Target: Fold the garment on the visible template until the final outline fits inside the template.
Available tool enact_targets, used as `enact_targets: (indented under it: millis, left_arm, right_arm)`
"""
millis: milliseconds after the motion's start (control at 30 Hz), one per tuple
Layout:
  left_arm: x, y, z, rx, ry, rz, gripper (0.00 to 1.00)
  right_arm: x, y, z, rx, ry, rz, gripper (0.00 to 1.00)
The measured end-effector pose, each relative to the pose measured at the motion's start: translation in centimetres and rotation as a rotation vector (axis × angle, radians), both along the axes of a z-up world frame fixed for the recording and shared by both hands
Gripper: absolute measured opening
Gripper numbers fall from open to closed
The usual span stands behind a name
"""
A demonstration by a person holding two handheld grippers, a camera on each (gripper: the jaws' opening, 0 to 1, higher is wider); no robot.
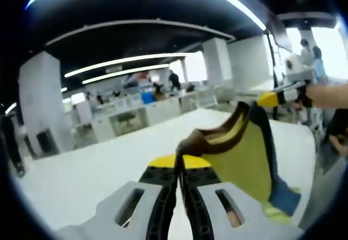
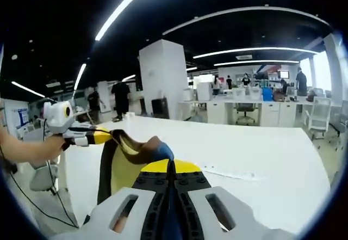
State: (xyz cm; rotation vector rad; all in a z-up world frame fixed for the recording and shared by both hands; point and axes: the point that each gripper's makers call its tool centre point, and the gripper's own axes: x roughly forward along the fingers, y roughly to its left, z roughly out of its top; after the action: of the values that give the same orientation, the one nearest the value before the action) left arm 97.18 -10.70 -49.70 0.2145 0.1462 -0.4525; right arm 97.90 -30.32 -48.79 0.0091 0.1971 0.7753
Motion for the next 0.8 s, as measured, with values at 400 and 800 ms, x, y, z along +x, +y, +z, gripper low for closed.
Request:
enact_targets:
  millis: [400, 800]
  left_arm:
    - [5.4, 0.2, -5.7, 0.018, 0.098, 0.003, 0.0]
    - [8.8, 0.2, -10.0, 0.038, 0.177, 0.001, 0.0]
  right_arm:
    - [5.8, 0.0, -5.4, -0.033, 0.085, 0.001, 0.01]
    - [9.0, 0.3, -9.8, -0.052, 0.154, 0.004, 0.01]
